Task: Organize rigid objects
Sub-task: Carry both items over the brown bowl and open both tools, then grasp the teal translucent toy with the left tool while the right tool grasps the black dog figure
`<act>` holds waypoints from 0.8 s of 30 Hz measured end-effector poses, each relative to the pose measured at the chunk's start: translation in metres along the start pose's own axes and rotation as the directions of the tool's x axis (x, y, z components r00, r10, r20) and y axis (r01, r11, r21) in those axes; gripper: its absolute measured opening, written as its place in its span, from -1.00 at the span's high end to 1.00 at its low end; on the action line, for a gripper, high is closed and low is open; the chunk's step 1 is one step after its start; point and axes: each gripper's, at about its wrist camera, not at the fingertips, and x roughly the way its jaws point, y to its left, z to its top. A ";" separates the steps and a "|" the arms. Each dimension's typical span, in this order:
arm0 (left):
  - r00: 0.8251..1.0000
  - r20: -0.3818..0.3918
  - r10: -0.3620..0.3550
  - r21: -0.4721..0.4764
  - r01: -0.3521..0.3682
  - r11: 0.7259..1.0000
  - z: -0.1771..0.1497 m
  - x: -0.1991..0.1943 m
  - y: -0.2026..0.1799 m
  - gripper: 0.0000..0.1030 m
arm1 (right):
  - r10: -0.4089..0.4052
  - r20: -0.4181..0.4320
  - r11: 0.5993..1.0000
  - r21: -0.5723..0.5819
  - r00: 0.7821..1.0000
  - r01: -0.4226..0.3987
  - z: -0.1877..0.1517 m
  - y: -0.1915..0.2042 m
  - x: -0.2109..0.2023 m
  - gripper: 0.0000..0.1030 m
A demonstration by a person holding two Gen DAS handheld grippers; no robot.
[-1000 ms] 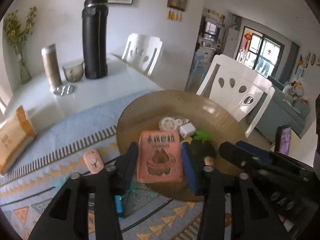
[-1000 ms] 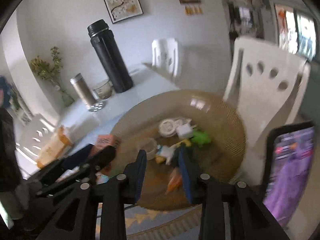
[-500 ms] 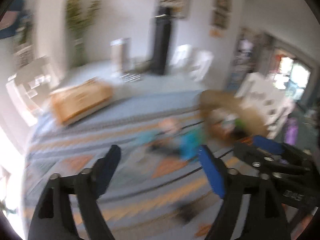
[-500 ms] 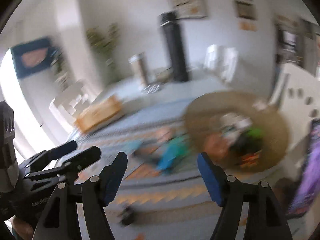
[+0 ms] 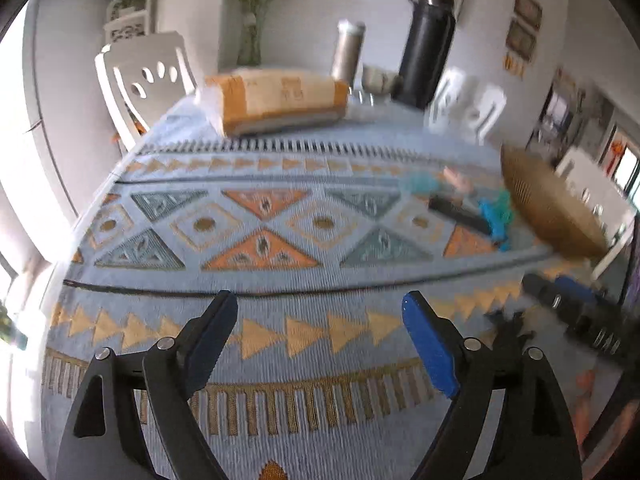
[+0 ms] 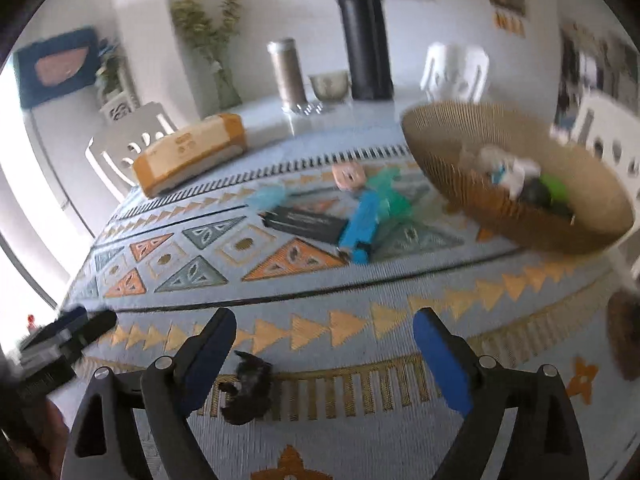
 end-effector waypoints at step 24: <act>0.999 -0.015 0.045 0.042 -0.044 0.998 -0.005 0.001 -0.004 -0.63 | 0.198 -0.129 0.971 -0.108 0.972 -0.212 -0.017 0.028 0.001 -0.73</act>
